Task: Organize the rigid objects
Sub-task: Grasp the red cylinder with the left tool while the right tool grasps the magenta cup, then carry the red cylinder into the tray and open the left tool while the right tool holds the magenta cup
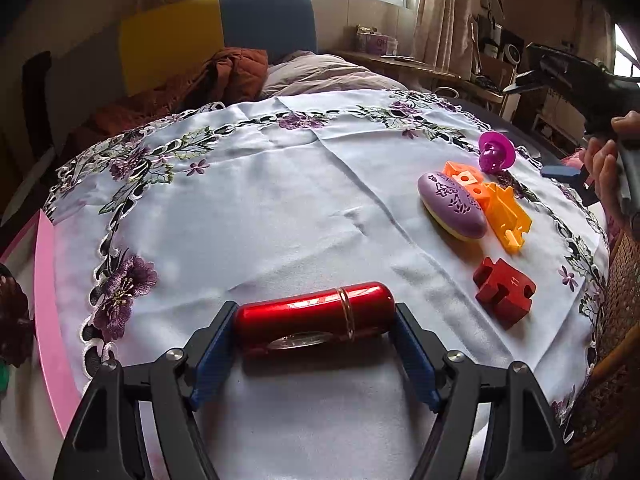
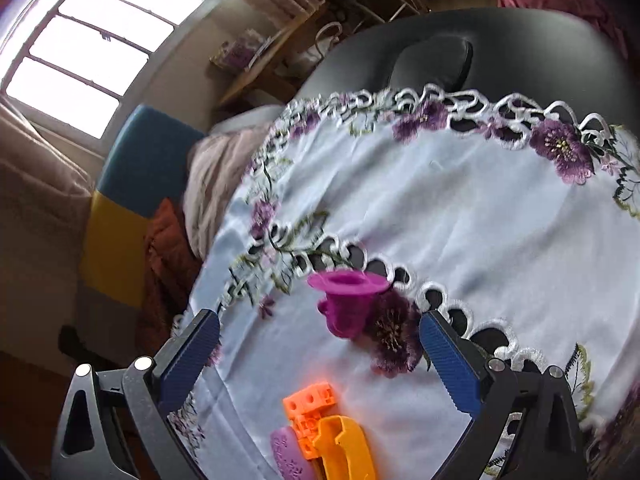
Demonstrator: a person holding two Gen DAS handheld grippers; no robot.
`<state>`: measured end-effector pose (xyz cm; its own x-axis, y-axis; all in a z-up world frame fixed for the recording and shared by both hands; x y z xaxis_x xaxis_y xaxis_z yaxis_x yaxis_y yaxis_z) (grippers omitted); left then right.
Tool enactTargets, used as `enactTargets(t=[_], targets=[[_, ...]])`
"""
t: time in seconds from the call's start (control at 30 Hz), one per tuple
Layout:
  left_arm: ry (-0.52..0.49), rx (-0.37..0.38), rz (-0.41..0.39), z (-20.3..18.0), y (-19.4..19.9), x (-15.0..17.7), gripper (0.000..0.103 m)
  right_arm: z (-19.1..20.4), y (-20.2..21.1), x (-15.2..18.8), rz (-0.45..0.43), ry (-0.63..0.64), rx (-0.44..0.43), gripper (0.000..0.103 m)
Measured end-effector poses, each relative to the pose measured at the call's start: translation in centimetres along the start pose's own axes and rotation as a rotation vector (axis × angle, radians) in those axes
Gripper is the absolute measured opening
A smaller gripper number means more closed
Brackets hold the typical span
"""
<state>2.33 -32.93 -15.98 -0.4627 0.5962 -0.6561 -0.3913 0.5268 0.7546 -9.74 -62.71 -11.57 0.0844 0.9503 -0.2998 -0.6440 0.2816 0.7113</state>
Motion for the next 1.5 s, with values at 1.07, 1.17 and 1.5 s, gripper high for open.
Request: enactTargets(t=[1.07,1.17,1.5], targets=[[0.014,0.013,-0.013,0.3,0.2,0.1,0.076,9.3,-9.6,6.2,0.326,0.539,-0.044,0.036],[0.014,0.012,-0.013,0.3,0.2,0.1,0.076,10.5,-10.3,9.0,0.391,0.649,-0.038,0.036],[0.016,0.006,-0.014,0.2,0.3,0.1,0.076,10.4,-11.2,10.7,0.427,0.715,-0.005,0.037]])
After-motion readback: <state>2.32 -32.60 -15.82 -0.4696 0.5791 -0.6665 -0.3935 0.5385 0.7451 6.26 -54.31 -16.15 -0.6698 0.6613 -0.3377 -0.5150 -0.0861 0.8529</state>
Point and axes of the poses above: each gripper's, at about its wrist camera, not at the fingertips, and y roughly against the way its jaws point, z to its left, x to its underside, the point moved 5 cm from there along -y, roughly the way its jaws point
